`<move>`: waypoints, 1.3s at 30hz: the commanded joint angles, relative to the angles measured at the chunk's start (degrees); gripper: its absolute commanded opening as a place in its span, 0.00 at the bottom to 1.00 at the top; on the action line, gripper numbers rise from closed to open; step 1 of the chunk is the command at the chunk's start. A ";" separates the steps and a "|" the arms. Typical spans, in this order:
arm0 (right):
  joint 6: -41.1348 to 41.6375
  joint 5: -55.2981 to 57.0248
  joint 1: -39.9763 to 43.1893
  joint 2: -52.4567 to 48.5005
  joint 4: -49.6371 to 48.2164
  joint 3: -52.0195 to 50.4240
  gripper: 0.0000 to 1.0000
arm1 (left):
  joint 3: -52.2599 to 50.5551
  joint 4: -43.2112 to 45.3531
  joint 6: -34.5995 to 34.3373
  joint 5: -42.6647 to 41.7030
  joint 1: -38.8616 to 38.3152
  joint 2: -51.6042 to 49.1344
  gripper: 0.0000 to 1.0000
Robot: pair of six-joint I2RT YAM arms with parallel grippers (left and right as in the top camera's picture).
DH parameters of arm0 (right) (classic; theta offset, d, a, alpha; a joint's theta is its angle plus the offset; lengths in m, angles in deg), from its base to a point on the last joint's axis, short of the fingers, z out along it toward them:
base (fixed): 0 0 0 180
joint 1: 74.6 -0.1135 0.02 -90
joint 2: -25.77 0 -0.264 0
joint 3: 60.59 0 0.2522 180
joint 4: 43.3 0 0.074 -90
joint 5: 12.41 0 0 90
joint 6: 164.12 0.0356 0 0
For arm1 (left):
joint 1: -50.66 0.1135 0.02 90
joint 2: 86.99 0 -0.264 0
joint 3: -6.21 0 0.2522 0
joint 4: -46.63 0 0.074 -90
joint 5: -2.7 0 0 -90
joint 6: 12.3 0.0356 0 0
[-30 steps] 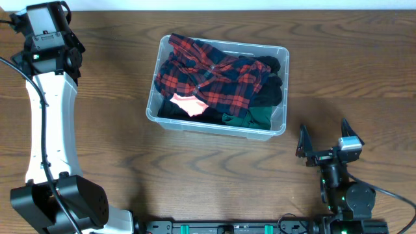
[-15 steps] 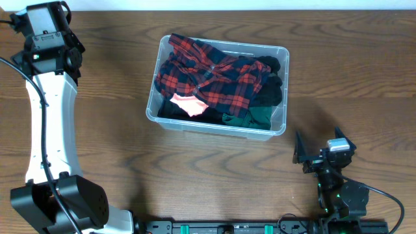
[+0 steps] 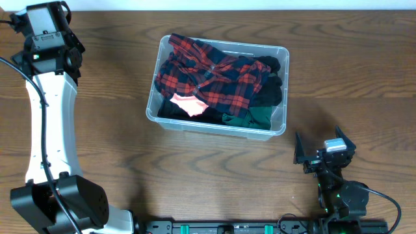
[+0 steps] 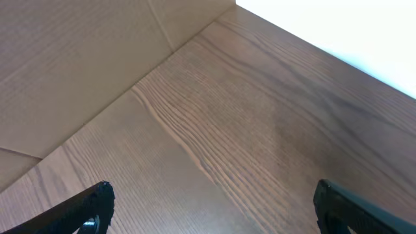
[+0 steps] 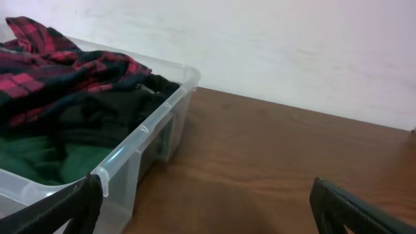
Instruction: Pack container
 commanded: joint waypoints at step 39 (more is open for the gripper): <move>-1.01 -0.07 -0.72 0.15 0.22 -0.11 0.99 | -37.38 -5.62 -0.57 -23.06 0.15 38.45 0.98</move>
